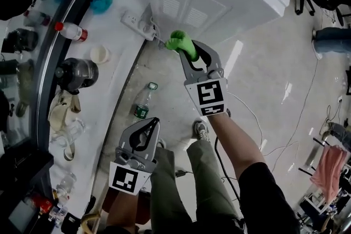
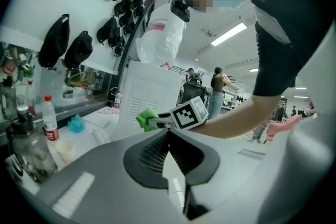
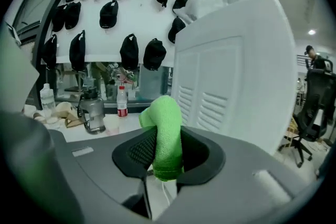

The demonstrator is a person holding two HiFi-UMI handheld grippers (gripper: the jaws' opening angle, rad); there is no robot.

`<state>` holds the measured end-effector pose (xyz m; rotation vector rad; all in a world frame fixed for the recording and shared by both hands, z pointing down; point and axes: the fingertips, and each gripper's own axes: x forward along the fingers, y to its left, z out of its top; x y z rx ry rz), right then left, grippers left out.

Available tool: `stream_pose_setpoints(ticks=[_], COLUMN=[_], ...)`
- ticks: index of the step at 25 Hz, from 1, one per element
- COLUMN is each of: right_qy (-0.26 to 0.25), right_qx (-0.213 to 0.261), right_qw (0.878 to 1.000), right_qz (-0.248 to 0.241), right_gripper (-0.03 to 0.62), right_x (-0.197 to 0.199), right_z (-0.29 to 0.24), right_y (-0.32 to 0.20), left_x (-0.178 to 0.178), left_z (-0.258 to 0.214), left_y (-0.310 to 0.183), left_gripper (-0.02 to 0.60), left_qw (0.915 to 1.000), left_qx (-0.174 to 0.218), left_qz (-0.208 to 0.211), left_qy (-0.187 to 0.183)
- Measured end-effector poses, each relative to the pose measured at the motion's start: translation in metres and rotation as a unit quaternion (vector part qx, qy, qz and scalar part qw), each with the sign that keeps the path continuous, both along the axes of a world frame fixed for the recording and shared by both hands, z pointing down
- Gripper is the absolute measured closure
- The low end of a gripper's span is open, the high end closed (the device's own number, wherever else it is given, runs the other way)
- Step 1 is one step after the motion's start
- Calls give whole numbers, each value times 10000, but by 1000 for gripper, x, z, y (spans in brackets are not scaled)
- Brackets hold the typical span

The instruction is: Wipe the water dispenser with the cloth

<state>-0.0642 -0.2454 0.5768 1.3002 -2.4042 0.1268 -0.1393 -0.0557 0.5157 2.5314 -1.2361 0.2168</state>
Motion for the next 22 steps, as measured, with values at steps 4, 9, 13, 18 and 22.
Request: stream_pose_setpoints(ticks=[4,9,13,18,22], right_qy=[-5,215,402,462,371], right_qx=[-97,-280,-331,-364,-501], right_qw=[9999,9993,9982,9969,9957], right_qz=[-27,140,302,519,690], right_gripper=[480,480,480,480,480], right_x=[-56,-92,-96,-77,-42], right_z=[13,35,44,43,46], right_y=[-40,-82,-103,-109,-95], left_x=[-43,-92,-119,-118,-89], left_z=[5,10,14,25,22], left_y=[-7,-7,-2,3,1], left_gripper=[580,580,580,580,580], left_qw=[9996,9983,9974,9968,9979], left_qx=[45,8,-30,-104,-92], left_qz=[-276,-576,-708,-781,-631], left_qy=[-9,-55,-159,-154,-96])
